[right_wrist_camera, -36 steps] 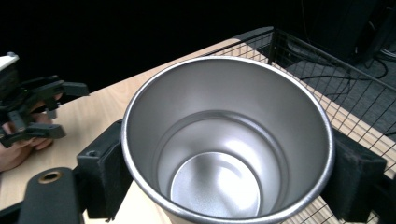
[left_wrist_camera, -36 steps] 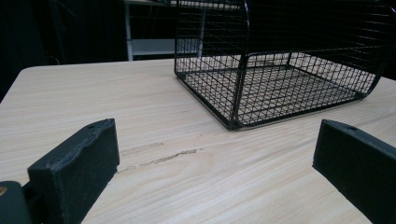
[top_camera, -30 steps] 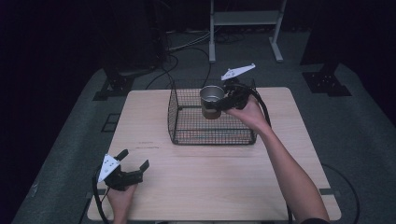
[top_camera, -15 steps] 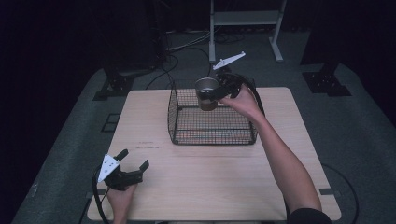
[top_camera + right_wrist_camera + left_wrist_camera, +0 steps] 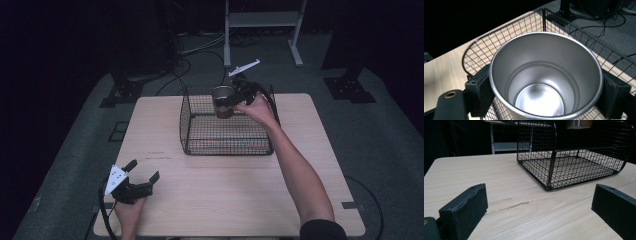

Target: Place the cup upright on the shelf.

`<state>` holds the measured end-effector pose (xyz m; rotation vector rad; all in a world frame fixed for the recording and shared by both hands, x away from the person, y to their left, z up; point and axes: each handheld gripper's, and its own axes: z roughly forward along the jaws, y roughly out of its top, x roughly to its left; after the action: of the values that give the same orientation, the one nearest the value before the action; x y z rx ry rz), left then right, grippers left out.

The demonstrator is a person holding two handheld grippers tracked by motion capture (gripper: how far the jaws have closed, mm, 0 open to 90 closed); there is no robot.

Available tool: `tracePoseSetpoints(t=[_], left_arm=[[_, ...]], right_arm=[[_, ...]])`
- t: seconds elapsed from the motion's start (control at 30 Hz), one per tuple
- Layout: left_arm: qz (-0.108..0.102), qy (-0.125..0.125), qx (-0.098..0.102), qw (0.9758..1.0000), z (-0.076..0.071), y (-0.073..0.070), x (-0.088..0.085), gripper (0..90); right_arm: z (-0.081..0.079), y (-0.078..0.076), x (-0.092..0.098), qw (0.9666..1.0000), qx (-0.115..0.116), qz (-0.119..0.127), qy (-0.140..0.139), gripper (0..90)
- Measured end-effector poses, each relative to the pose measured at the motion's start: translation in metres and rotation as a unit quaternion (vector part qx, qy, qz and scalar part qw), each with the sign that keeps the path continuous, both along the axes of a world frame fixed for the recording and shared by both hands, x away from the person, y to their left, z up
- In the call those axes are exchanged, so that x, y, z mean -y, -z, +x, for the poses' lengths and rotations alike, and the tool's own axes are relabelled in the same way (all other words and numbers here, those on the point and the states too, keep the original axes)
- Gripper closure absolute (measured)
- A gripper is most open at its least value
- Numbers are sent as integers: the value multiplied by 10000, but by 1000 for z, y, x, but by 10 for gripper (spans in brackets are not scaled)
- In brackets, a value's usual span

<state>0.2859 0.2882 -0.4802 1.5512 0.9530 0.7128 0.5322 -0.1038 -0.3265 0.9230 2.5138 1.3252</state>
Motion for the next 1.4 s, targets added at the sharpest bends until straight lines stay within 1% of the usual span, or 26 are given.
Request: tracePoseSetpoints(t=[0.03, 0.07, 0.13, 0.2, 0.23, 0.43, 0.47, 0.5, 0.53, 0.57, 0.6, 0.77, 0.8, 0.83, 0.9, 0.93, 0.97, 1.0, 1.1, 1.13, 1.17, 1.2, 1.3, 1.33, 1.37, 1.4], left_arm=[[10, -7, 3, 10000, 0, 0, 0, 0], [-12, -13, -2, 10000, 0, 0, 0, 0], [-18, -3, 0, 10000, 1, 0, -1, 0], [-21, -5, 0, 10000, 1, 0, -1, 0], [-4, 5, -1, 10000, 0, 0, -1, 0], [-31, -8, 3, 10000, 1, 0, -1, 0], [-34, -17, -3, 10000, 1, 0, -1, 0], [-34, -17, -3, 10000, 1, 0, -1, 0], [-66, 0, -33, 10000, 1, 0, -2, 0], [-66, 0, -33, 10000, 1, 0, -2, 0], [-27, 10, -23, 10000, 1, 0, -1, 0], [-48, -8, -23, 10000, 0, 0, -1, 0], [-48, -21, -18, 10000, 1, 0, 0, 0], [-38, -16, -19, 10000, 1, 0, 0, 0], [-15, -18, -19, 10000, 1, 0, 0, 0], [-35, -31, -37, 10000, 1, 0, -1, 0], [-35, -31, -37, 10000, 1, 0, -1, 0], [-26, -40, -24, 10000, 0, 0, -1, 0], [6, -35, -4, 10000, 0, 0, 0, 0], [-3, -33, -14, 10000, 0, 0, 0, 0], [-3, -33, -14, 10000, 0, 0, 0, 0], [-5, 3, -1, 10000, 1, 0, 0, 0], [-16, -1, -9, 10000, 0, 0, -1, 0], [-13, -13, 2, 10000, 0, 0, 0, 0], [-13, -12, -5, 10000, 0, 0, 0, 0], [9, -12, 3, 10000, 0, 0, 0, 0]], right_arm=[[2, 4, 1, 10000, -68, 16, 11, 157], [3, 6, 1, 10000, -72, 43, -19, 157], [7, 13, 2, 9999, -149, 48, 53, 157], [8, 15, 2, 9999, -112, 39, 59, 157], [10, 21, 2, 9998, -203, 21, 90, 157], [14, 30, -2, 9996, -260, -2, 114, 156], [15, 35, -4, 9994, -306, -21, 147, 156], [15, 35, -4, 9994, -306, -21, 147, 156], [18, 40, -5, 9991, -383, -56, 168, 156], [18, 40, -5, 9991, -383, -56, 168, 156], [19, 46, -9, 9988, -405, -226, 145, 155], [24, 61, -13, 9974, -588, -376, 163, 155], [24, 61, -13, 9974, -588, -376, 163, 155], [26, 65, -15, 9966, -611, -498, 224, 155], [27, 68, -16, 9963, -624, -541, 234, 155], [28, 72, -19, 9955, -650, -644, 233, 155], [28, 72, -19, 9955, -650, -644, 233, 155], [29, 76, -21, 9948, -682, -721, 236, 155], [30, 78, -23, 9946, -703, -732, 236, 155], [30, 81, -26, 9940, -712, -806, 204, 154], [30, 81, -26, 9940, -712, -806, 204, 154], [32, 82, -25, 9940, -799, -711, 211, 154], [31, 83, -26, 9942, -754, -733, 210, 155], [31, 83, -28, 9934, -773, -823, 197, 155], [31, 83, -28, 9934, -773, -823, 197, 155], [31, 84, -29, 9927, -792, -882, 206, 154]])
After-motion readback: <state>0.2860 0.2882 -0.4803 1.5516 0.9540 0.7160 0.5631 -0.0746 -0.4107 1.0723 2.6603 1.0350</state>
